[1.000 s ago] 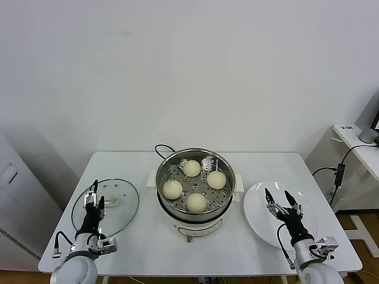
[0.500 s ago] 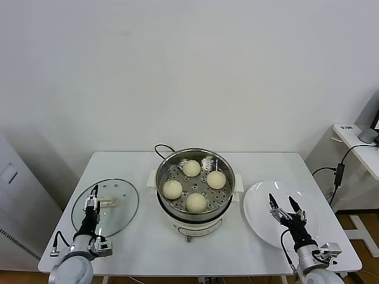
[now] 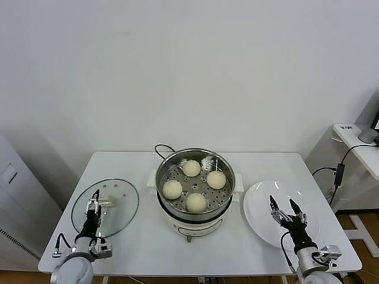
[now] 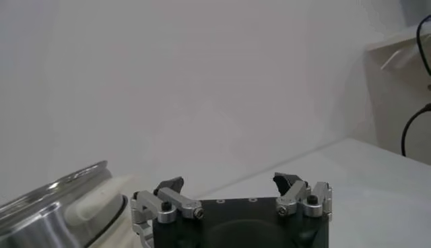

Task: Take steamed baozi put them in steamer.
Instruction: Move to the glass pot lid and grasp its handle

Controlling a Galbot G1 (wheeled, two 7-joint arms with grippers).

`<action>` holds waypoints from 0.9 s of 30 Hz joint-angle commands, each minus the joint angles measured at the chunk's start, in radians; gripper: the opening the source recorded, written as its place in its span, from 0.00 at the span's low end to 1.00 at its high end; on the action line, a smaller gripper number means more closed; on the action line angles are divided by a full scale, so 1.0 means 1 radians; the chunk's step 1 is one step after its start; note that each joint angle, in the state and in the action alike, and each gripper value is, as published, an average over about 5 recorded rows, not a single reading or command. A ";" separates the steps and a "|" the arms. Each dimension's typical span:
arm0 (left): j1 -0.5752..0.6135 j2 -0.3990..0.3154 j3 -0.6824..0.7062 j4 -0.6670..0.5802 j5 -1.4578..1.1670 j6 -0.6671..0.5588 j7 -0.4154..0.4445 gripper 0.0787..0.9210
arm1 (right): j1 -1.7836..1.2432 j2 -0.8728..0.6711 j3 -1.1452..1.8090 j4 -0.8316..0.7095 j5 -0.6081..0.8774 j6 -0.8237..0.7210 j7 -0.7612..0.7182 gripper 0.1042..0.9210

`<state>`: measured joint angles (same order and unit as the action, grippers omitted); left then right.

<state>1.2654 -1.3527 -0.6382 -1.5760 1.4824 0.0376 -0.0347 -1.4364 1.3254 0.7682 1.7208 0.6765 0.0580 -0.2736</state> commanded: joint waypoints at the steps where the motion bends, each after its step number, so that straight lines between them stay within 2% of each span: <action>1: -0.026 0.007 0.001 0.036 -0.009 -0.004 -0.010 0.88 | -0.003 0.005 0.001 -0.002 -0.007 0.000 0.000 0.88; 18: -0.112 -0.005 0.009 0.098 -0.025 0.021 -0.023 0.88 | 0.000 0.021 -0.001 -0.022 -0.023 0.003 -0.002 0.88; 27: -0.161 -0.008 0.007 0.157 -0.034 0.028 -0.060 0.88 | 0.001 0.024 -0.002 -0.035 -0.026 0.007 -0.003 0.88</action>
<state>1.1484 -1.3615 -0.6332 -1.4635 1.4547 0.0606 -0.0739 -1.4359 1.3486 0.7670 1.6914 0.6524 0.0636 -0.2761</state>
